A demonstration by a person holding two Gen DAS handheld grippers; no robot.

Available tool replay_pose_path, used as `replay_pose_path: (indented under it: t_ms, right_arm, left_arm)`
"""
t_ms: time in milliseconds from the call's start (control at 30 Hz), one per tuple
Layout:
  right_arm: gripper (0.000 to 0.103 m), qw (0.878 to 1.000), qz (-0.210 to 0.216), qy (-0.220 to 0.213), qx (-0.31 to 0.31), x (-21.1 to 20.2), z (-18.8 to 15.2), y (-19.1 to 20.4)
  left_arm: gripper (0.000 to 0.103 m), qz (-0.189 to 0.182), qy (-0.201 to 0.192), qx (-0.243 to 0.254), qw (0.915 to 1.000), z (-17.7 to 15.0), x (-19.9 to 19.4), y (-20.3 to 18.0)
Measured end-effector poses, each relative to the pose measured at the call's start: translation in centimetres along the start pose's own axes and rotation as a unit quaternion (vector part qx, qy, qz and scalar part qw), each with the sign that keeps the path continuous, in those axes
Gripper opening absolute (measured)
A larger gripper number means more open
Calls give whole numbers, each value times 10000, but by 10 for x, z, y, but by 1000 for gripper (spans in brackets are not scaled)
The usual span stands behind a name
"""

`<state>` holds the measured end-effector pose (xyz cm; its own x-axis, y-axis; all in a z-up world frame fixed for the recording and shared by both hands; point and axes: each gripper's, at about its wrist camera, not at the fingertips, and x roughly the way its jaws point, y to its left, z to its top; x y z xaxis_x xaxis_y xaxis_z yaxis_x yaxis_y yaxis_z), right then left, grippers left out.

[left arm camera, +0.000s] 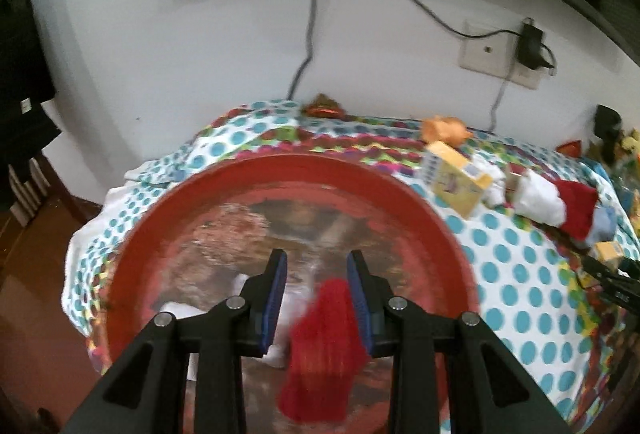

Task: Organize objects
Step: 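Lift the red sock with the left gripper and carry it over the tray, then lower the red sock onto the tray and open the left gripper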

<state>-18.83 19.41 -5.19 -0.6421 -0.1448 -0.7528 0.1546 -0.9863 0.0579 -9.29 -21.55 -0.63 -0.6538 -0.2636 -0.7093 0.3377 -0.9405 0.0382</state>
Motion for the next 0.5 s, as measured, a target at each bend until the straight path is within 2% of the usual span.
replay_pose_path:
  t_ms: [300, 500]
  right_arm:
    - [87, 10000, 1, -2, 8, 0, 0, 0]
    - [87, 10000, -7, -2, 0, 0, 0, 0]
  left_arm:
    - [32, 186, 124, -406, 9989, 3, 15, 45]
    - [32, 219, 232, -533, 9981, -1, 26, 57]
